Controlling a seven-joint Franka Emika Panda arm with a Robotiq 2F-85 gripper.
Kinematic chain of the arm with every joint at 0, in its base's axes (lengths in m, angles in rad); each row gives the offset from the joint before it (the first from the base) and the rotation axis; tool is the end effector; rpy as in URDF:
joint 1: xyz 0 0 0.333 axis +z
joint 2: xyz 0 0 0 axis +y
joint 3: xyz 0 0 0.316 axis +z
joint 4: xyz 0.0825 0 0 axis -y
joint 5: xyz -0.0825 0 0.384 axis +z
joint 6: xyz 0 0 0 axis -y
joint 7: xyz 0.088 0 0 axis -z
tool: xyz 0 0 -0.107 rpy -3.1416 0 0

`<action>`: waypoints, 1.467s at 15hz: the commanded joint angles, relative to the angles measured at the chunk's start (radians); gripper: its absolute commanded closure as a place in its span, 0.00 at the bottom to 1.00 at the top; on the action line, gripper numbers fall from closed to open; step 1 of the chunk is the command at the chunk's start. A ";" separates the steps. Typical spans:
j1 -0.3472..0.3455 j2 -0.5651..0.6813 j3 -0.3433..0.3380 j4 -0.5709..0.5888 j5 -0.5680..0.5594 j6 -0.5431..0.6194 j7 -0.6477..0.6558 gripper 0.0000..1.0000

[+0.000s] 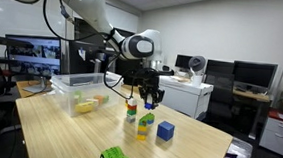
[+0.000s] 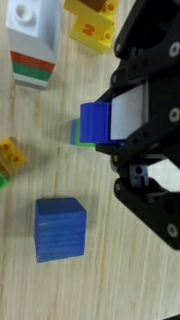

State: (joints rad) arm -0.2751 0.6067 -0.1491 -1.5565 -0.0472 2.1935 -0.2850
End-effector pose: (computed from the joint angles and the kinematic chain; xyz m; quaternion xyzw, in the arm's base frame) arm 0.6472 -0.2770 0.2993 0.9971 -0.0422 -0.0045 0.0639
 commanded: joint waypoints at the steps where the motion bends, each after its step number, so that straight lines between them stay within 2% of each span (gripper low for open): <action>1: -0.010 -0.106 0.018 -0.007 0.028 -0.085 0.011 0.88; 5: -0.011 -0.204 0.063 -0.007 0.090 -0.104 -0.066 0.88; 12: 0.035 -0.369 0.180 -0.174 0.227 -0.108 -0.350 0.88; 16: 0.067 -0.426 0.195 -0.300 0.267 -0.153 -0.531 0.88; 21: 0.103 -0.473 0.184 -0.409 0.243 -0.241 -0.781 0.88; 22: 0.109 -0.481 0.180 -0.423 0.233 -0.253 -0.818 0.58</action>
State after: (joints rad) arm -0.1831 0.1895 0.0466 -1.9052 0.1930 1.9769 -0.9813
